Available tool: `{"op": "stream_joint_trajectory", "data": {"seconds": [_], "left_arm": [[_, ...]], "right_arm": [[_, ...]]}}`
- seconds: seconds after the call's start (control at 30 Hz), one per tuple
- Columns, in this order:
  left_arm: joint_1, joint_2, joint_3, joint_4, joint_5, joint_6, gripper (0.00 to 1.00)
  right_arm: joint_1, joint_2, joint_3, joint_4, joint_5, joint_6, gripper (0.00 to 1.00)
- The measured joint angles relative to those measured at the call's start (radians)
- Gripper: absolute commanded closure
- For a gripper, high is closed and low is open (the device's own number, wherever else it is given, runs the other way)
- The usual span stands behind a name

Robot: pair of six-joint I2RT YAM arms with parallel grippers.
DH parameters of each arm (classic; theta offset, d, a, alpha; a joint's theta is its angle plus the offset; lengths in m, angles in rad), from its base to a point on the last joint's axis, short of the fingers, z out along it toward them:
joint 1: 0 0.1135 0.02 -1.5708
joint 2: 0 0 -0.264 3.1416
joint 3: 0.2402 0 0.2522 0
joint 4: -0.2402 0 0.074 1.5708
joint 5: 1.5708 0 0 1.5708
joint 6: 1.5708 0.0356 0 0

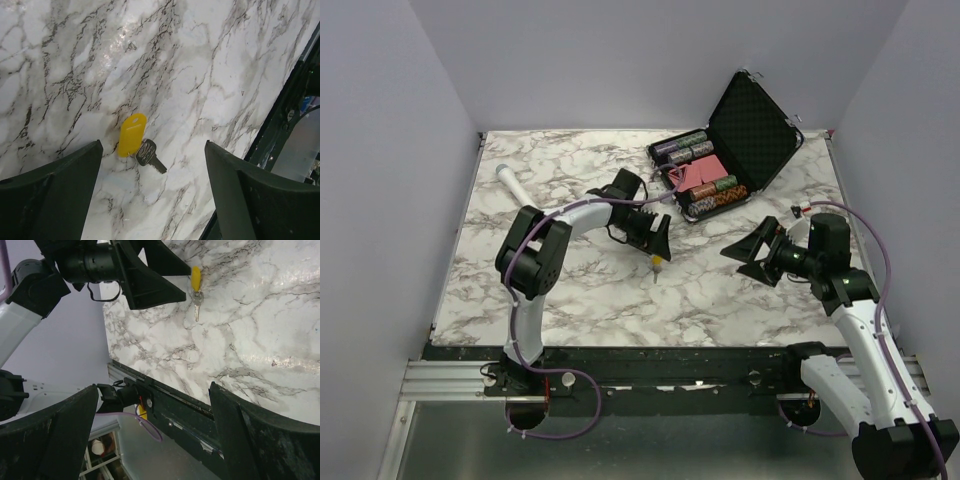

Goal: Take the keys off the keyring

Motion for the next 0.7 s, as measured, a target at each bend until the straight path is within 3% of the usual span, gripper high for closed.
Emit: {"op": "stream_joint_trajectory", "data": {"seconds": [0.13,0.53,0.7], "left_arm": [[-0.021,0.028,0.011,0.008,0.019,0.007,0.14],[-0.031,0.125,0.118,-0.026,0.082,0.055,0.38],[-0.031,0.139,0.126,-0.048,0.098,0.073,0.43]], "right_arm": [[0.0,0.005,0.0,0.0,-0.003,-0.007,0.0],[0.0,0.012,0.002,-0.001,-0.018,-0.017,0.0],[0.0,0.012,0.002,-0.001,-0.019,-0.017,0.0]]}}
